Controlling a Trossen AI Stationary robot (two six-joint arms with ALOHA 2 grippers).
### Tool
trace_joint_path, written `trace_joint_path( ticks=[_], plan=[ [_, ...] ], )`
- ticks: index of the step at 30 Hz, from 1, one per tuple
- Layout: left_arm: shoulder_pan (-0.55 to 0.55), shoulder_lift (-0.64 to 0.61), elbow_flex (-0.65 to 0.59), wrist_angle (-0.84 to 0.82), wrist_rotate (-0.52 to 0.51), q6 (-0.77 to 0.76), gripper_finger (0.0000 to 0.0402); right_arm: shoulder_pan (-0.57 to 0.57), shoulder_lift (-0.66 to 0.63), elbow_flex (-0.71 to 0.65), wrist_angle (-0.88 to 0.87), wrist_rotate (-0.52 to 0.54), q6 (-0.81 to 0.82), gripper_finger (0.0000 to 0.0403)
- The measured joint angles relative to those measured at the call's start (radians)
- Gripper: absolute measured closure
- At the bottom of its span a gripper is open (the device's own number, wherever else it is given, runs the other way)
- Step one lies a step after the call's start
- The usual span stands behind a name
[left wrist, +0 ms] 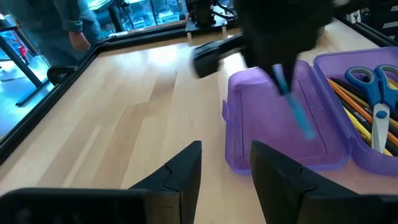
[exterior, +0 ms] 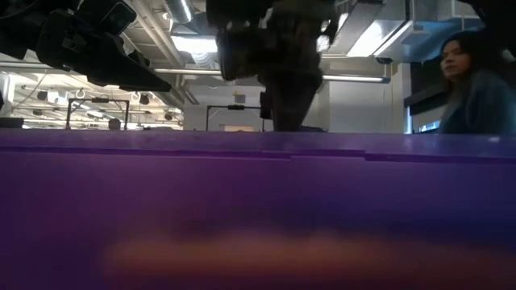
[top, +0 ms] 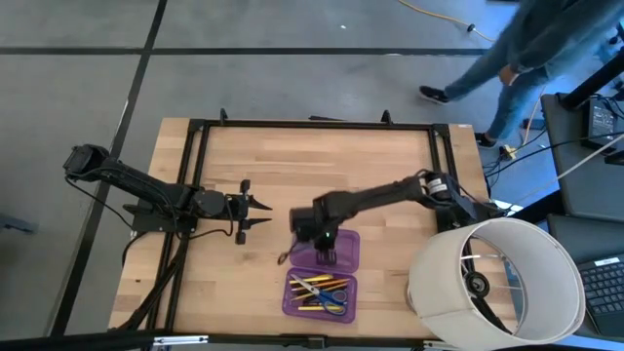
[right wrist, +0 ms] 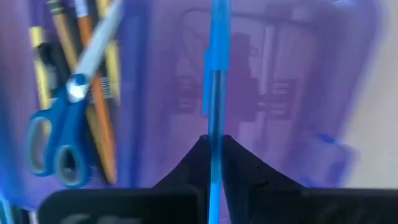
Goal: Pick & place school supplies into a supply box
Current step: Put the blue pen into the violet supply box
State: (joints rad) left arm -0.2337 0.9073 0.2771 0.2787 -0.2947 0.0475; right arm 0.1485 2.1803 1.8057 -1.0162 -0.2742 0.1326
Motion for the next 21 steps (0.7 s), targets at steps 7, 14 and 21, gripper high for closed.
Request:
trace_joint_path(
  ticks=[7, 14, 21],
  plan=[
    [0.0, 0.0, 0.0, 0.0, 0.0, -0.012, 0.0274, 0.113, 0.0, 0.0, 0.04, 0.018, 0.107, 0.0374],
    [0.0, 0.0, 0.0, 0.0, 0.0, -0.085, 0.0274, 0.195, 0.0, -0.001, 0.126, 0.026, 0.182, 0.0374],
    [0.0, 0.0, 0.0, 0.0, 0.0, -0.14, 0.0274, 0.227, -0.003, -0.048, 0.225, 0.097, 0.228, 0.0374]
  ],
)
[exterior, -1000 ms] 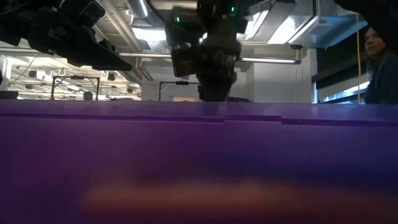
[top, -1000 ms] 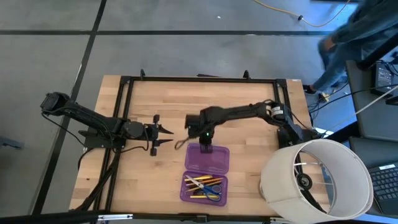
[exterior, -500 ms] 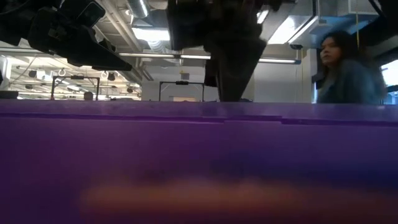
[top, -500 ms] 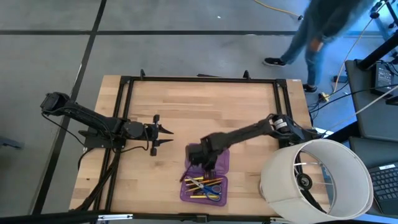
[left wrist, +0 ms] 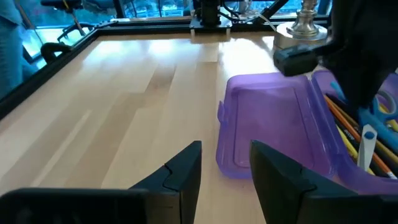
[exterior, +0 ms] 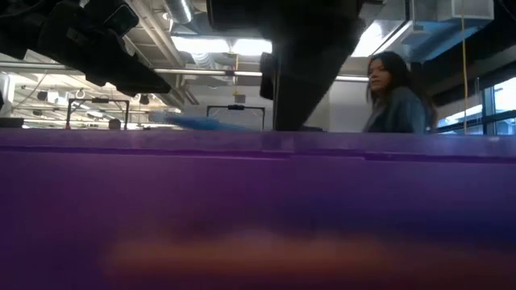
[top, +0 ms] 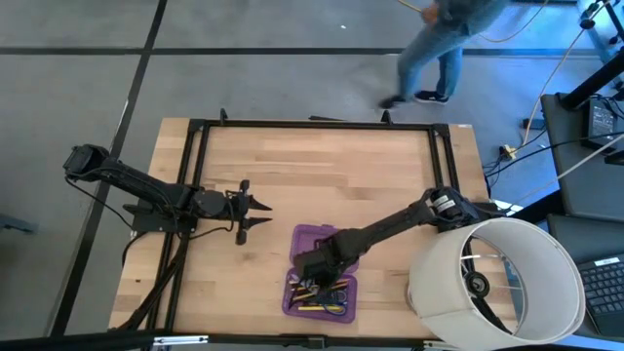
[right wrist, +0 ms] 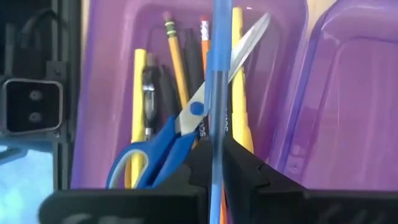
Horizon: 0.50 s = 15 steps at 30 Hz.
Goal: Pick & place school supplies into a supply box
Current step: Put the blue pen into the violet supply box
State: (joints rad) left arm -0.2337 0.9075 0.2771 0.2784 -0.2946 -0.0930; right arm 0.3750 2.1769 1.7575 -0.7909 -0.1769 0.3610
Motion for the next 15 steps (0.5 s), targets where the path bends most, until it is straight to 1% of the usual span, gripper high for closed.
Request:
trace_joint_path(
  ticks=[6, 15],
  plan=[
    [0.0, 0.0, 0.0, 0.0, 0.0, -0.028, 0.0274, 0.009, 0.0, -0.051, 0.024, 0.003, 0.039, 0.0374],
    [0.0, 0.0, 0.0, 0.0, 0.0, -0.043, 0.0274, 0.015, 0.001, -0.051, 0.027, 0.002, 0.029, 0.0374]
  ],
)
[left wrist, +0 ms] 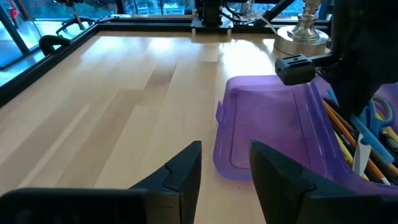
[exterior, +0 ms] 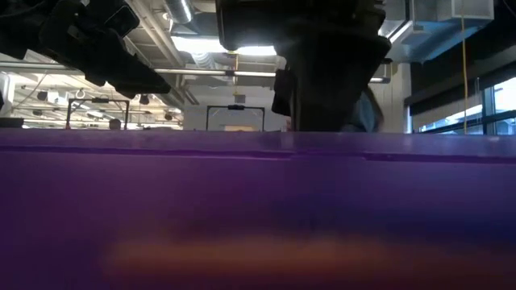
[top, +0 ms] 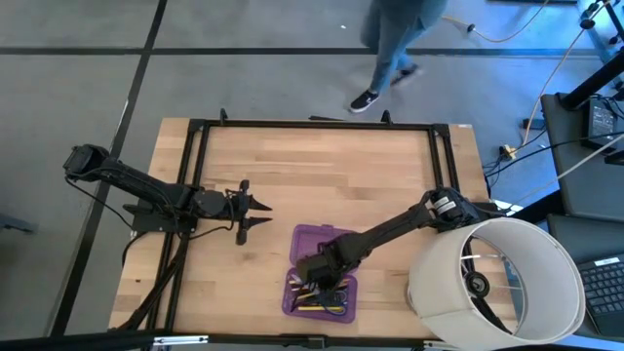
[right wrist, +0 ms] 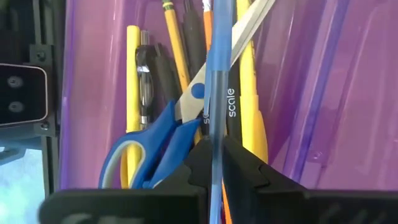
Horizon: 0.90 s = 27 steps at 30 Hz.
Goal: Pick & place school supplies into a supply box
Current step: Put the blue pen into the violet supply box, then close the violet supply box
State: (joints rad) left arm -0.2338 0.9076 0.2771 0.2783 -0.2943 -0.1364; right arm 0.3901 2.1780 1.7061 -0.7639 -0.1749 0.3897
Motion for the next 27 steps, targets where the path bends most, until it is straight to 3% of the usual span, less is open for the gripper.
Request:
trace_joint_path(
  ticks=[18, 27],
  plan=[
    [0.0, 0.0, 0.0, 0.0, 0.0, 0.0, 0.0274, 0.002, 0.0, 0.0, -0.016, 0.016, 0.023, 0.032],
    [0.0, 0.0, 0.0, 0.0, 0.0, 0.0, 0.0274, 0.002, -0.048, 0.001, -0.025, 0.043, -0.035, 0.0316]
  ],
)
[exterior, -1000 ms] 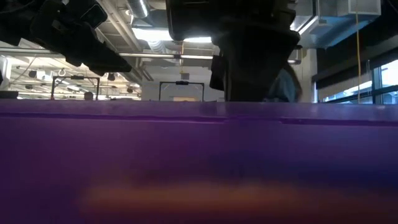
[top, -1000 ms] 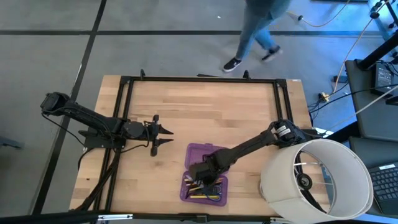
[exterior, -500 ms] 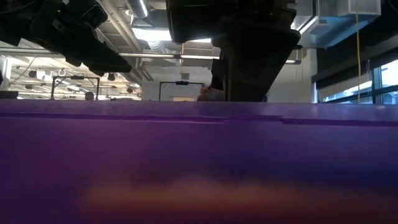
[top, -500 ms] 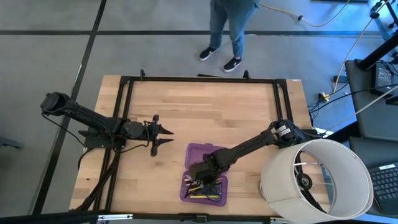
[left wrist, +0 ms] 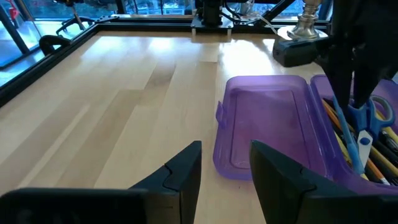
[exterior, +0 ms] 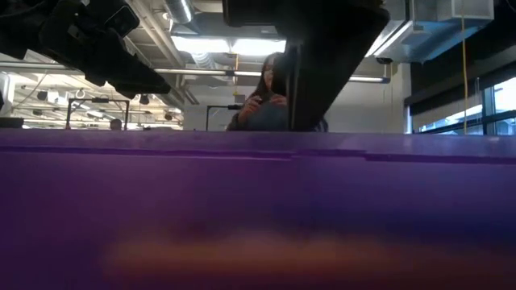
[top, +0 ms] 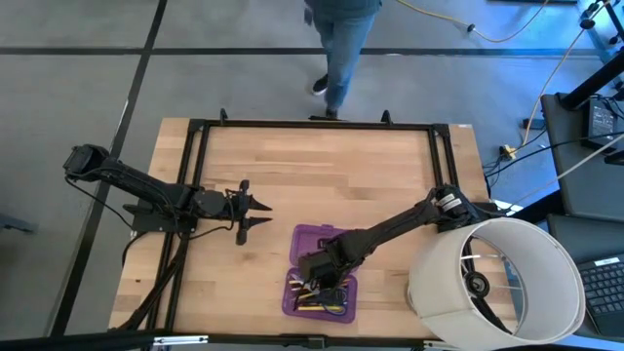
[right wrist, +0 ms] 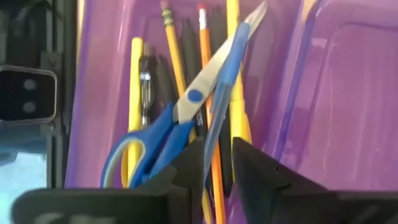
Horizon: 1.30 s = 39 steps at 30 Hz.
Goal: Pick & place school supplies into a supply box
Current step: Close the violet supply box
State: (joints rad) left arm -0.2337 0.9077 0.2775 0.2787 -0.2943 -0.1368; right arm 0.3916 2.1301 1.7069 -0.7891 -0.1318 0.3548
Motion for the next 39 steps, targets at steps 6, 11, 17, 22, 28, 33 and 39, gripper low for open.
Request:
trace_joint_path(
  ticks=[6, 11, 17, 22, 28, 33, 39],
  plan=[
    [0.0, 0.0, 0.0, 0.0, 0.005, -0.011, 0.0274, -0.003, -0.038, 0.0, -0.033, 0.003, -0.044, 0.0316],
    [0.0, 0.0, 0.0, 0.0, 0.008, -0.017, 0.0274, -0.012, -0.087, -0.015, -0.052, 0.027, -0.065, 0.0316],
    [0.0, 0.0, 0.0, -0.002, 0.022, -0.037, 0.0274, -0.05, -0.211, -0.165, 0.04, 0.03, -0.043, 0.0316],
    [0.0, 0.0, 0.0, -0.028, 0.057, -0.163, 0.0274, -0.078, -0.358, -0.363, 0.2, 0.042, 0.009, 0.0316],
    [0.0, 0.019, 0.001, -0.172, 0.031, -0.374, 0.0274, -0.08, -0.549, -0.581, 0.298, 0.213, 0.11, 0.0316],
    [0.0, 0.093, 0.001, -0.167, -0.022, -0.422, 0.0274, -0.084, -0.647, -0.745, 0.357, 0.254, 0.185, 0.0316],
    [0.0, 0.233, 0.001, -0.065, 0.001, -0.403, 0.0274, -0.086, -0.723, -0.926, 0.428, 0.254, 0.245, 0.0316]
  ],
)
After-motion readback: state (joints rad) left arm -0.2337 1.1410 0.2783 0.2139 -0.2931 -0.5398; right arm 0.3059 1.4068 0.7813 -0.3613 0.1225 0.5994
